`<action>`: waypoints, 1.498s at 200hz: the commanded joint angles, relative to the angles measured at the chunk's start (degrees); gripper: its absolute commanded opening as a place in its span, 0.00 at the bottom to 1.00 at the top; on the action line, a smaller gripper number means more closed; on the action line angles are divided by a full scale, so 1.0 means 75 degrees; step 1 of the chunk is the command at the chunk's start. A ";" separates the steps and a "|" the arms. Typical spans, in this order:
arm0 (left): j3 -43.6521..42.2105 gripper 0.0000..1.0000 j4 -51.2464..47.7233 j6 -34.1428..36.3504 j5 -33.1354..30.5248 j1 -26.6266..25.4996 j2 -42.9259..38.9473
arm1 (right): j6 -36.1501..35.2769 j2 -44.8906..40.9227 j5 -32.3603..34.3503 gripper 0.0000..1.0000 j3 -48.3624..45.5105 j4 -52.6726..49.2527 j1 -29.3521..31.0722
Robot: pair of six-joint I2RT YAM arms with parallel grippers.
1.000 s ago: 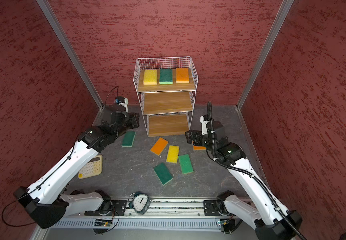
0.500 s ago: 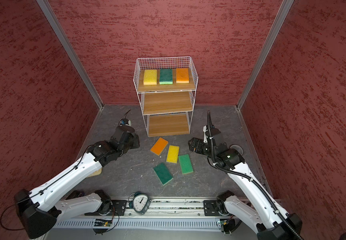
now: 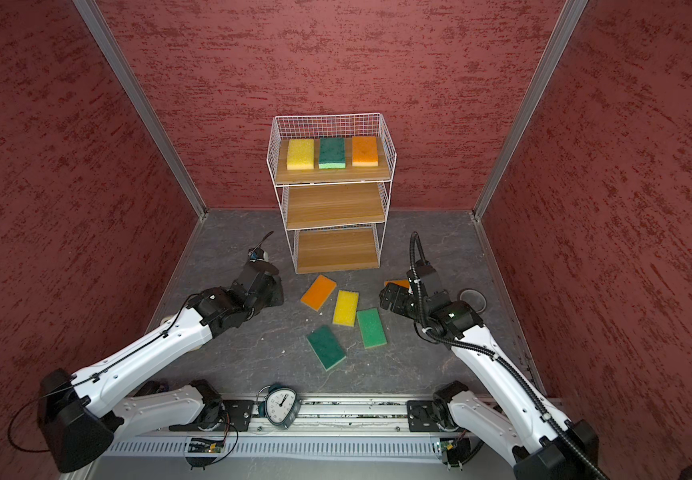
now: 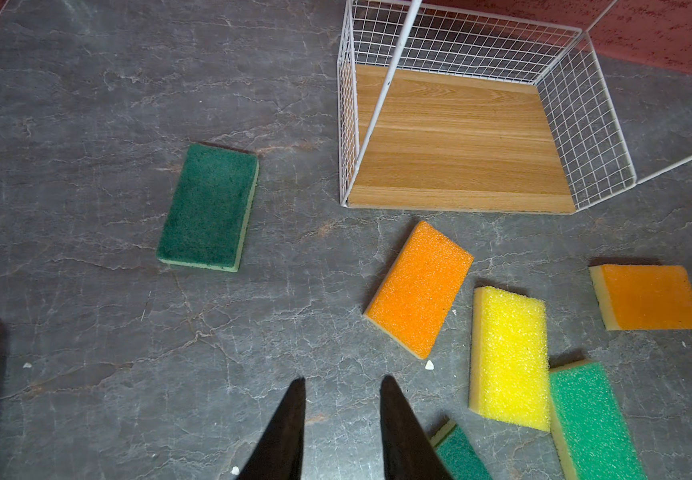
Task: Place and organize the cleaning sponges onto the shelf
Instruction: 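Withdraw the left gripper toward the table while the right arm lowers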
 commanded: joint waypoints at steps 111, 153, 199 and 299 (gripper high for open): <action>-0.0451 0.32 0.0709 0.0016 0.0034 0.0893 -0.0407 | -0.0723 0.1660 0.0223 0.97 0.0370 0.0744 -0.1439; -0.0711 0.32 0.0616 -0.0168 0.0031 0.1045 -0.0751 | -0.1179 0.2190 0.0019 0.97 0.0410 0.1233 -0.2268; -0.0792 0.32 0.0341 -0.0283 0.0029 0.1075 -0.0942 | -0.1760 0.2963 -0.0376 0.96 0.0629 0.1909 -0.2963; -0.0921 0.30 0.0209 -0.0452 -0.0082 0.1121 -0.1013 | -0.2063 0.5078 -0.1104 0.88 0.1605 0.3104 -0.3511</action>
